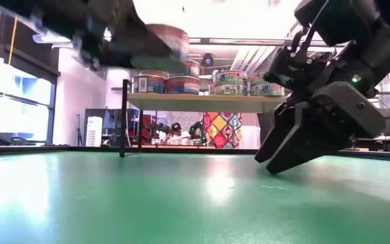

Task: Stack canned seafood by type on shelf
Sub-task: Stack the blue tuna can on top of the other blue tuna can on the shelf

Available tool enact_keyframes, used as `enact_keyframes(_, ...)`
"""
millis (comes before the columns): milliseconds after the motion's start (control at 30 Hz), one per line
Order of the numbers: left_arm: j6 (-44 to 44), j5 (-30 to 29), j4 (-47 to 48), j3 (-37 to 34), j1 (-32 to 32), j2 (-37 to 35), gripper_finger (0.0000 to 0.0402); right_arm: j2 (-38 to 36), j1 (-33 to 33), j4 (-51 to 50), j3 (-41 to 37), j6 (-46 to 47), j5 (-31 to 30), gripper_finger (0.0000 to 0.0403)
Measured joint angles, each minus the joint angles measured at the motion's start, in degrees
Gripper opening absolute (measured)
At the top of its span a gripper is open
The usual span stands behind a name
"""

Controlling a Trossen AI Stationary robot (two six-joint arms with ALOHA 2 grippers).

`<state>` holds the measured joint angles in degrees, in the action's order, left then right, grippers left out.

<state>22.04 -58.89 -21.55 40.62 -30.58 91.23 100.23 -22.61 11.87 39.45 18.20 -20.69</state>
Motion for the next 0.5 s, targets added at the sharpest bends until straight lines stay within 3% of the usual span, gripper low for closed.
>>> enact_keyframes(100, 0.40, -2.37, 12.70, 0.00, 3.57, -10.12, 0.0352, -0.40, -0.39, 0.00, -0.03, -0.51, -0.51, 0.0357)
enact_keyframes(200, 0.19, 0.20, 20.82, 0.00, 10.38, -17.52, 0.0352, -0.40, -0.39, 0.05, -0.03, -0.46, -0.65, 0.0358)
enact_keyframes(333, -6.69, 8.50, 23.67, -0.07, 21.15, -21.74, 0.0352, -0.48, -0.37, 0.56, -0.03, -0.51, -0.89, 0.0358)
enact_keyframes(500, -13.05, 9.35, 23.11, -0.11, 28.88, -23.45, 0.0351, -0.51, -0.37, 0.64, -0.03, -0.50, -0.98, 0.0358)
